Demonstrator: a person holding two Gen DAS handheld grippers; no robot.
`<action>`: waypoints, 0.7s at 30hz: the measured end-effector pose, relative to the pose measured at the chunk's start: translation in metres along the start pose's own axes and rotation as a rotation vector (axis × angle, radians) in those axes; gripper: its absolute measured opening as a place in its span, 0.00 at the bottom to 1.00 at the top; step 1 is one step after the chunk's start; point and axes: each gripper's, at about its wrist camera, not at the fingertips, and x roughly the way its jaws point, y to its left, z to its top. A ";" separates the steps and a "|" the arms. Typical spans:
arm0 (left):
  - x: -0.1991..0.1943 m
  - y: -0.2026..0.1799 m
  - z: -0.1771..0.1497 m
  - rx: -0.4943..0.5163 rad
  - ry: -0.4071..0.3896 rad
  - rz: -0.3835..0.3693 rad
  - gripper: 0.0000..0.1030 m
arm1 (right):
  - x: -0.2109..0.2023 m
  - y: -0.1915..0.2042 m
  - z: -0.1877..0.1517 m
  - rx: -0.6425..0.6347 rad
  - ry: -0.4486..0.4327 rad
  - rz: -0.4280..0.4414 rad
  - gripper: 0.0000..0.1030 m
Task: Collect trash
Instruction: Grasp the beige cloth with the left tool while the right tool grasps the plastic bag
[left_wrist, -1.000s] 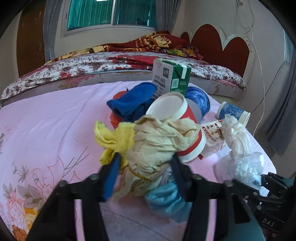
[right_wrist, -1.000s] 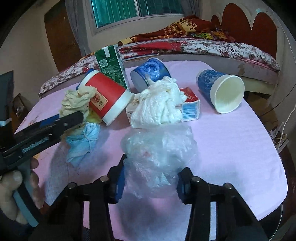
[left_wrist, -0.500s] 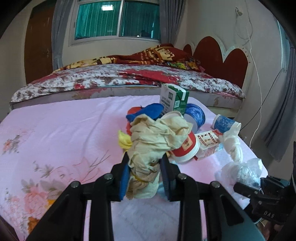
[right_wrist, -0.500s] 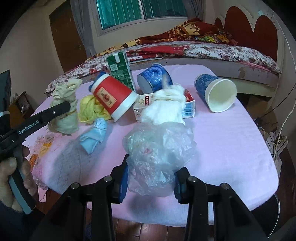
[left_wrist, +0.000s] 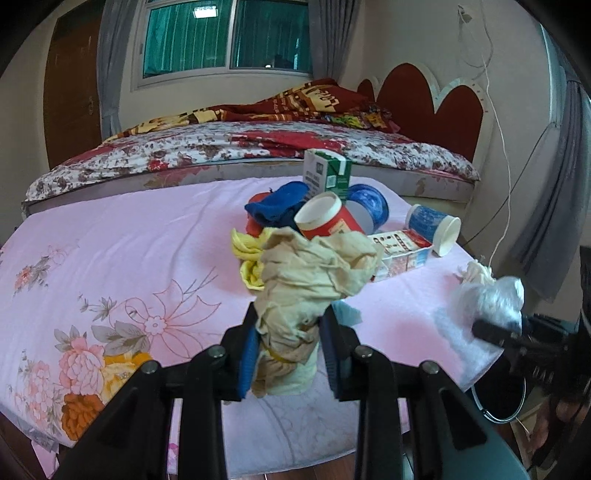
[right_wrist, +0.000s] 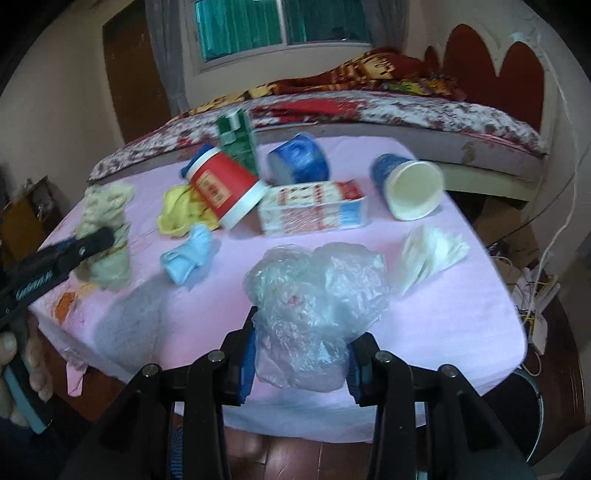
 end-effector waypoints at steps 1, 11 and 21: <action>-0.001 -0.001 0.000 0.003 -0.001 -0.004 0.32 | -0.003 -0.004 0.001 0.009 -0.005 -0.003 0.41; -0.010 -0.031 -0.011 0.036 -0.004 -0.061 0.32 | -0.043 -0.015 -0.015 0.005 -0.055 -0.035 0.40; -0.020 -0.092 -0.018 0.108 0.004 -0.158 0.30 | -0.088 -0.058 -0.037 0.061 -0.081 -0.112 0.40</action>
